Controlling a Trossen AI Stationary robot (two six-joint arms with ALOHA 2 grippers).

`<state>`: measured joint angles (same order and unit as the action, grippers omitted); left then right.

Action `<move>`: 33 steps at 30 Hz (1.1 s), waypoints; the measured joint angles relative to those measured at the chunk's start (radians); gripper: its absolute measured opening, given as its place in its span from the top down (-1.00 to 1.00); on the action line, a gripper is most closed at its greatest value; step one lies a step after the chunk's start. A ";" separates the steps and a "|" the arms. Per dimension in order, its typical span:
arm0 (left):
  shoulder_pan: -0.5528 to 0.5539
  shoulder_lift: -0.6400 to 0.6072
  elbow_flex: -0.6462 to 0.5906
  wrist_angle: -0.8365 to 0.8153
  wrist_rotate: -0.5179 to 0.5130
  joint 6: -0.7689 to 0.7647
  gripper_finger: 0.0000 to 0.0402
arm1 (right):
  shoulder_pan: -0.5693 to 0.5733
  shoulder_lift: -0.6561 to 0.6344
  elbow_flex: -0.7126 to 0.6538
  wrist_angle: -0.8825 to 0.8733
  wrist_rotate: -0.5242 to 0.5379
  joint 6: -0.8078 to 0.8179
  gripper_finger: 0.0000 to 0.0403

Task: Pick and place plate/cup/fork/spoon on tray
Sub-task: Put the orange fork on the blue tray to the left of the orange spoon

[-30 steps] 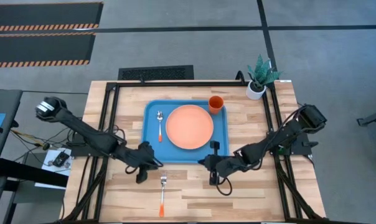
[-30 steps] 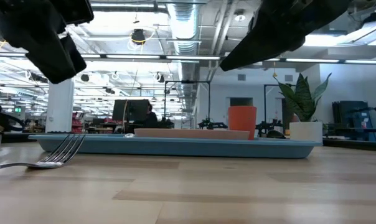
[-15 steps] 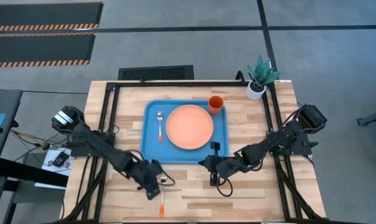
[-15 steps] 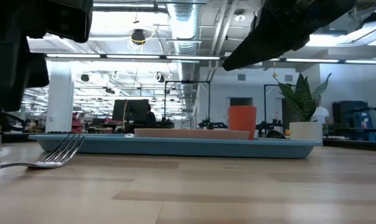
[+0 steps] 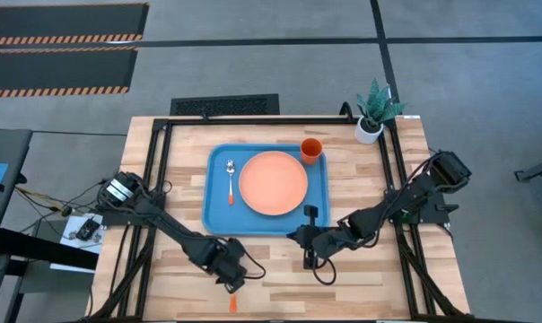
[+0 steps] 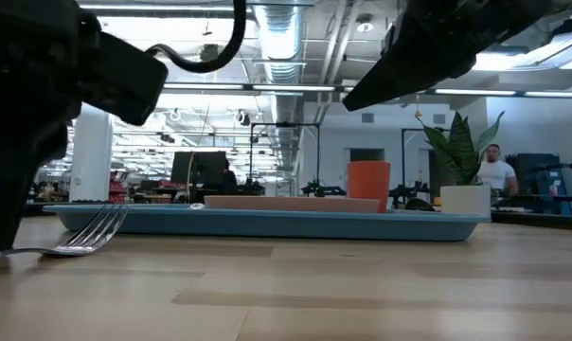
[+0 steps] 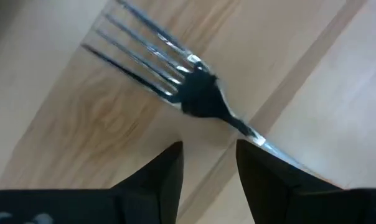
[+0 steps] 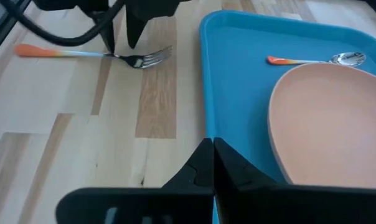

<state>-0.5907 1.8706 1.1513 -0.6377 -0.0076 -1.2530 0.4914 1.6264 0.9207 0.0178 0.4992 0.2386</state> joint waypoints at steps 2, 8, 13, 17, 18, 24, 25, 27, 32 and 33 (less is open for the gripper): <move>0.005 0.002 0.000 0.007 0.001 -0.007 0.28 | -0.001 0.000 0.000 -0.005 0.000 0.001 0.94; 0.008 -0.002 0.000 0.007 0.012 -0.032 0.28 | 0.000 0.001 0.000 -0.013 0.000 0.005 0.94; 0.005 -0.018 0.007 0.010 0.026 -0.091 0.28 | 0.000 0.001 0.000 -0.014 0.000 0.008 0.94; -0.011 -0.021 0.031 0.048 -0.011 -0.128 0.28 | 0.000 0.001 0.000 -0.013 0.000 0.008 0.94; -0.014 -0.021 0.032 0.062 -0.026 -0.133 0.28 | 0.000 0.001 0.000 -0.013 0.000 0.008 0.94; -0.015 -0.021 0.032 0.034 -0.107 -0.136 0.28 | -0.001 0.016 0.000 -0.014 0.000 0.022 0.94; -0.014 -0.021 0.032 0.033 -0.113 -0.136 0.28 | -0.001 0.016 0.000 -0.015 0.000 0.026 0.94; -0.015 -0.019 0.032 0.036 -0.113 -0.136 0.28 | -0.001 0.016 0.000 -0.027 0.000 0.033 0.94; -0.020 0.034 0.032 0.087 -0.054 -0.136 0.28 | -0.001 0.016 0.000 -0.028 0.000 0.034 0.94; -0.021 0.042 0.033 0.084 -0.044 -0.136 0.28 | -0.001 0.016 0.000 -0.030 0.000 0.035 0.94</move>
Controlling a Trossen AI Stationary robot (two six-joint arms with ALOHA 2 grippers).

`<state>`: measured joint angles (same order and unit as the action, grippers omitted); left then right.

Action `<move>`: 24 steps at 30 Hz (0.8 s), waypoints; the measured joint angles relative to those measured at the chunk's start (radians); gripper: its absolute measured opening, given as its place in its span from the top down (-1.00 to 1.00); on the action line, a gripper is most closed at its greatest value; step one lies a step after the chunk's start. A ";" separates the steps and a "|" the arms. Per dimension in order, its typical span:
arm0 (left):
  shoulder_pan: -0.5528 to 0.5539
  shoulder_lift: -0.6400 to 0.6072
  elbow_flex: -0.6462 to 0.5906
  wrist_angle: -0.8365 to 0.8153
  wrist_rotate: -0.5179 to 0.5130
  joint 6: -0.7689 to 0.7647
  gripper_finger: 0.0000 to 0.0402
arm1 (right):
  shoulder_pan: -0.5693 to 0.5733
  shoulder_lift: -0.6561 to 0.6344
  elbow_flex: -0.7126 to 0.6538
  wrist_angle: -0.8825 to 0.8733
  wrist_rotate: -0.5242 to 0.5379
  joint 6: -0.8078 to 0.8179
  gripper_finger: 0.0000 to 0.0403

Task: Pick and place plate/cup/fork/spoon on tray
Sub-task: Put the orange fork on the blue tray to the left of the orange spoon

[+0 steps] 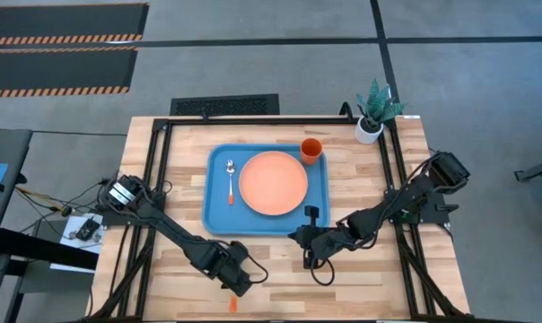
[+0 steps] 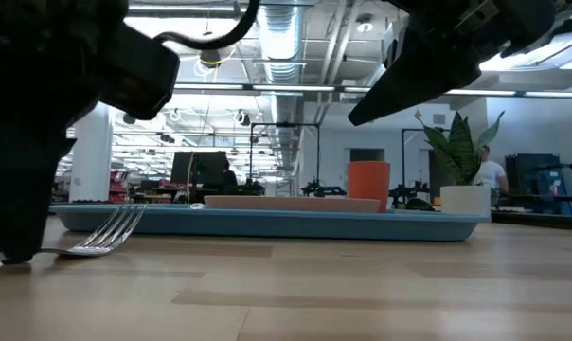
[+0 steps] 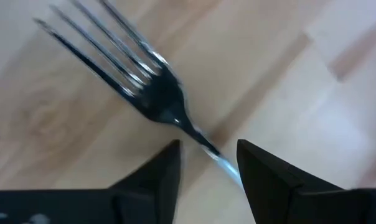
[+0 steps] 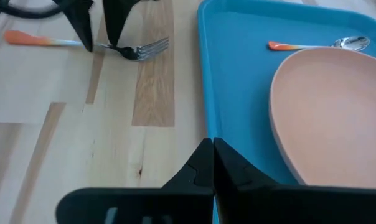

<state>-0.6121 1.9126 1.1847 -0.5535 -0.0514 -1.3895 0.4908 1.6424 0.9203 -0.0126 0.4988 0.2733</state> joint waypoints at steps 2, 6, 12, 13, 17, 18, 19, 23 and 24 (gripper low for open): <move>0.000 0.012 0.004 -0.003 0.009 0.012 0.28 | 0.000 0.000 0.000 -0.003 0.000 0.000 0.94; -0.002 0.004 0.001 -0.023 -0.015 0.062 0.28 | 0.002 0.000 0.000 -0.004 0.000 0.009 0.94; 0.000 0.000 0.001 -0.075 -0.011 0.122 0.34 | 0.007 0.000 0.000 -0.005 0.000 0.010 0.94; 0.000 0.000 0.001 -0.077 -0.006 0.127 0.36 | 0.007 0.000 0.000 -0.005 0.000 0.010 0.94; 0.000 -0.008 -0.001 -0.113 0.016 0.151 0.44 | 0.007 0.000 0.000 -0.006 0.000 0.014 0.94; -0.003 -0.010 -0.001 -0.127 0.021 0.152 0.46 | 0.007 0.000 0.000 -0.006 0.000 0.015 0.94; -0.007 -0.013 -0.002 -0.146 0.028 0.153 0.48 | 0.007 0.000 0.000 -0.008 0.000 0.015 0.94; -0.027 -0.018 -0.003 -0.236 0.048 0.179 0.56 | 0.007 0.000 0.000 -0.010 0.000 0.015 0.94; -0.032 -0.018 -0.003 -0.255 0.049 0.185 0.57 | 0.007 0.000 0.000 -0.010 0.000 0.015 0.94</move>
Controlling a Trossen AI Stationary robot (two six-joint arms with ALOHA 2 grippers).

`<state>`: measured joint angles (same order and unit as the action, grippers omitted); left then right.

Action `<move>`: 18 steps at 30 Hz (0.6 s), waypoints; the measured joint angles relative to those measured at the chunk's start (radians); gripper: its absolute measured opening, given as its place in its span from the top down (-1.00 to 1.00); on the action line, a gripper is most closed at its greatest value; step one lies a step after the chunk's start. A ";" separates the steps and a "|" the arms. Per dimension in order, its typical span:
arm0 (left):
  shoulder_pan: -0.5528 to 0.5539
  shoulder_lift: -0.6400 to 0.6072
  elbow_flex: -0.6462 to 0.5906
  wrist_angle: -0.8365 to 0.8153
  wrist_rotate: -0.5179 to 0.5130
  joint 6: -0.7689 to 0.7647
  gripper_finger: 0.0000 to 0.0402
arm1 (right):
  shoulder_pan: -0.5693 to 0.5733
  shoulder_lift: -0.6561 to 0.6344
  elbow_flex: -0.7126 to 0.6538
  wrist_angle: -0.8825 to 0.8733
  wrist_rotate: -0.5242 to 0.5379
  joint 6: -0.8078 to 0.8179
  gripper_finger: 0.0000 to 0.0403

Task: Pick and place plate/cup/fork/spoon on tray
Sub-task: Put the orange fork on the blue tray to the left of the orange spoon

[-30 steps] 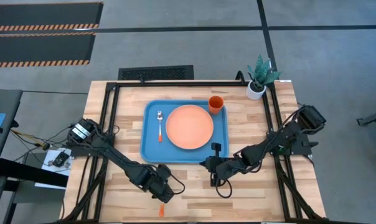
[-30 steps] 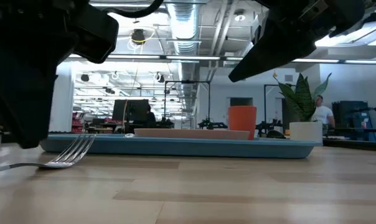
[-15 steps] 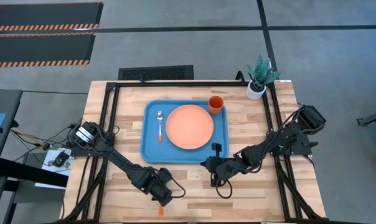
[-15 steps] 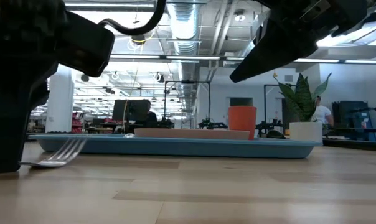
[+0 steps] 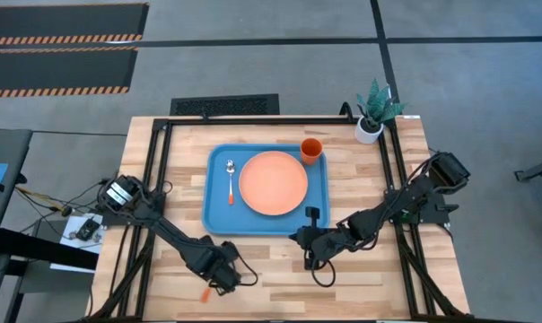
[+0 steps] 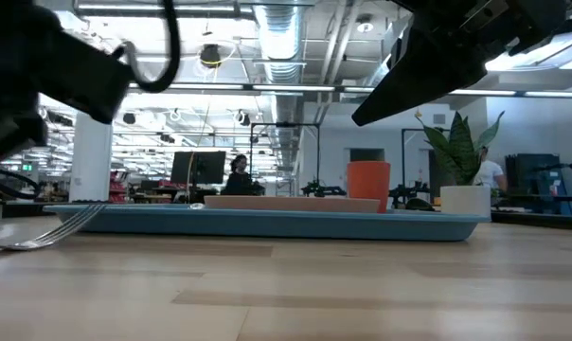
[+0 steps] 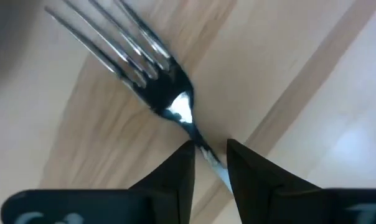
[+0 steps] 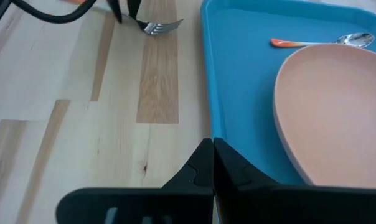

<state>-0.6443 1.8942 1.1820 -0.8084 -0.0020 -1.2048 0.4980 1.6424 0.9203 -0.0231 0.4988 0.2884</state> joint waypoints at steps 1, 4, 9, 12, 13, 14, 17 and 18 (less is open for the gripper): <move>-0.005 -0.001 0.000 -0.020 0.005 0.004 0.59 | 0.000 0.000 0.000 -0.002 0.000 0.001 0.94; -0.019 -0.001 0.000 -0.051 0.019 0.005 0.63 | 0.000 0.000 0.000 -0.003 0.000 0.002 0.94; -0.042 -0.014 -0.005 -0.102 0.043 0.005 0.73 | 0.000 0.000 0.000 -0.002 0.000 0.002 0.94; -0.050 -0.047 -0.003 -0.125 0.024 -0.007 0.84 | 0.000 0.000 0.000 -0.002 0.000 0.002 0.94; -0.051 -0.058 -0.003 -0.136 0.012 -0.011 0.89 | 0.000 0.000 0.000 -0.002 0.000 0.002 0.94; -0.052 -0.067 -0.003 -0.139 0.000 -0.022 0.94 | 0.000 0.000 0.000 -0.002 0.000 0.002 0.94; -0.057 -0.098 -0.003 -0.138 -0.025 -0.040 0.98 | 0.000 0.000 0.000 0.000 0.000 0.002 0.94; -0.057 -0.107 -0.002 -0.143 -0.029 -0.049 0.98 | 0.000 0.000 0.000 -0.001 0.000 0.002 0.94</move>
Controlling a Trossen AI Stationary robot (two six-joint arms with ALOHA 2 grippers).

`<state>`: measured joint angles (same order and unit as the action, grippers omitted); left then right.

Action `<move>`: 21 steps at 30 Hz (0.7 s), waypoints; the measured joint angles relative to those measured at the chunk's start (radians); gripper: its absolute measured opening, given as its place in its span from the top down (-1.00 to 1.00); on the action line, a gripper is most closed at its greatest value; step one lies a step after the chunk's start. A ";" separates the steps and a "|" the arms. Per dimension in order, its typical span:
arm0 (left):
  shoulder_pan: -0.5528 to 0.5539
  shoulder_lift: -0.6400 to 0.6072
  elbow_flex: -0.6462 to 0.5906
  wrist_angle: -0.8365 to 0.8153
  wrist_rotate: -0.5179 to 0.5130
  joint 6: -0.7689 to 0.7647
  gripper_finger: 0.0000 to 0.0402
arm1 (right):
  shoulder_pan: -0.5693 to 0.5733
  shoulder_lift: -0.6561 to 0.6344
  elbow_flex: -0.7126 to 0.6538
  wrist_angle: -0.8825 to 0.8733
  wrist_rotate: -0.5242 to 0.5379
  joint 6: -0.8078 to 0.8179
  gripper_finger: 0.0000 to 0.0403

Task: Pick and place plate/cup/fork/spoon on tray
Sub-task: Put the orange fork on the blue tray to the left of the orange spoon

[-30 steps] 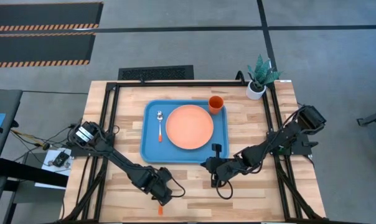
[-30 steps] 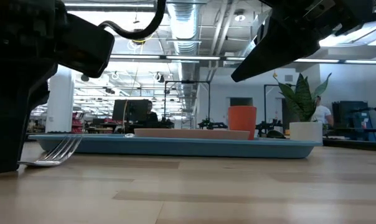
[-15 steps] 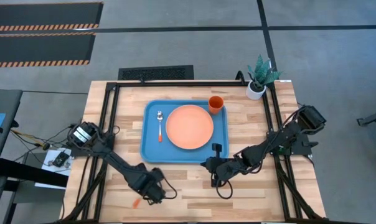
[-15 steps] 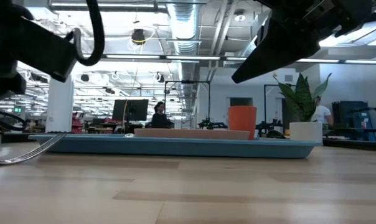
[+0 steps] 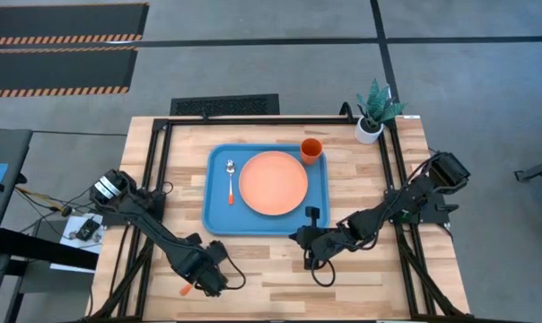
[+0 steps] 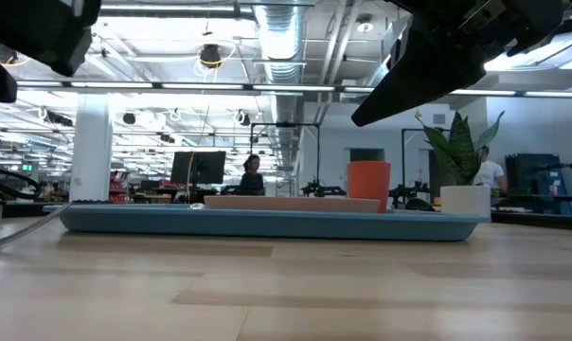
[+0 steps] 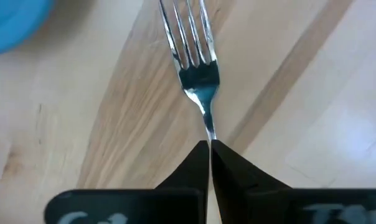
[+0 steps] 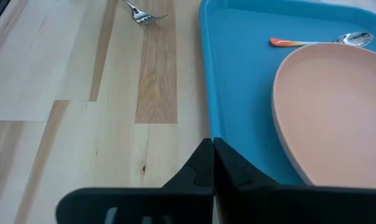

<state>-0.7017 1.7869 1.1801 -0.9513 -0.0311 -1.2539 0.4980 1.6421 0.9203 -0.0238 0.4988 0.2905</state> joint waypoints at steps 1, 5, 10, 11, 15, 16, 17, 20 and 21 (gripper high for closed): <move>0.000 -0.006 0.000 -0.005 -0.002 -0.007 0.98 | 0.000 0.000 0.000 0.000 0.000 0.000 0.94; 0.000 -0.022 0.000 -0.009 -0.008 -0.053 0.96 | 0.000 0.000 0.000 0.000 0.000 0.000 0.94; 0.000 -0.002 0.001 0.028 -0.008 -0.050 0.74 | 0.001 0.000 0.000 0.000 0.000 0.000 0.94; -0.003 0.001 0.001 0.037 -0.009 -0.049 0.68 | 0.001 0.000 0.000 0.000 0.000 0.000 0.94; -0.006 -0.001 0.001 0.030 -0.069 -0.050 0.50 | 0.005 0.000 0.000 0.000 0.000 -0.001 0.94; -0.006 -0.001 -0.003 0.029 -0.077 -0.052 0.48 | 0.006 0.000 0.000 0.002 0.000 -0.001 0.94; -0.007 -0.001 -0.011 0.038 -0.077 -0.056 0.46 | 0.006 0.000 0.000 0.002 0.000 -0.001 0.94; -0.009 0.000 -0.061 0.094 -0.052 -0.086 0.46 | 0.012 0.000 0.000 0.000 0.000 -0.001 0.94; -0.010 0.000 -0.070 0.089 -0.052 -0.098 0.46 | 0.013 0.000 0.000 0.000 0.000 -0.001 0.94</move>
<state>-0.7116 1.7866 1.1098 -0.8627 -0.0830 -1.3520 0.5111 1.6420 0.9203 -0.0234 0.4988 0.2897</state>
